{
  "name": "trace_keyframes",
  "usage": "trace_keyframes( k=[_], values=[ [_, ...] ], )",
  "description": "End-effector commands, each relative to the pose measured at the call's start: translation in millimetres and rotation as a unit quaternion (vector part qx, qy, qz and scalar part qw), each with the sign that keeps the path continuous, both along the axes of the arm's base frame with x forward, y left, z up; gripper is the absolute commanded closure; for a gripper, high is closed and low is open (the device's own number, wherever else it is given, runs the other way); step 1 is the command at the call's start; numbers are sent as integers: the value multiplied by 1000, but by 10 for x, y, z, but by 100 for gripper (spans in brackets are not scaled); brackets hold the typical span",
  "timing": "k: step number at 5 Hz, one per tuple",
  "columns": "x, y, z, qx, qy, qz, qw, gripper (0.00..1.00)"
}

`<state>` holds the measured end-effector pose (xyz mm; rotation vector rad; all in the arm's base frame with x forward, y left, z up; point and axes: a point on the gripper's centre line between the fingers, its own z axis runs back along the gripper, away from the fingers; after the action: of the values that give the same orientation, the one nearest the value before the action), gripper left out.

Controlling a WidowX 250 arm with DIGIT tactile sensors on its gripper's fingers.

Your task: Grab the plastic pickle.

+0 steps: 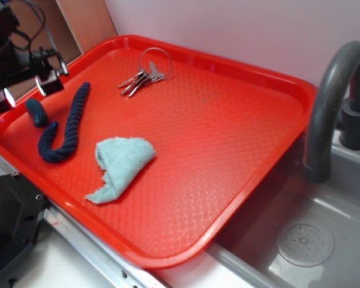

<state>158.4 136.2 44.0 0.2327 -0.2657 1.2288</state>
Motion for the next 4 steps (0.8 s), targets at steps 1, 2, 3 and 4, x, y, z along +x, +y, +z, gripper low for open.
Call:
trace_keyframes(
  k=[1,2,3,4],
  values=[
    [-69,55,-200,-1,-6,-23,1000,0],
    [-90,53,-320,-21,-14,-27,999,0],
    [-147,21,-392,-20,-5,-29,999,100],
    [-190,14,-440,-31,-1,-24,999,100]
  ],
)
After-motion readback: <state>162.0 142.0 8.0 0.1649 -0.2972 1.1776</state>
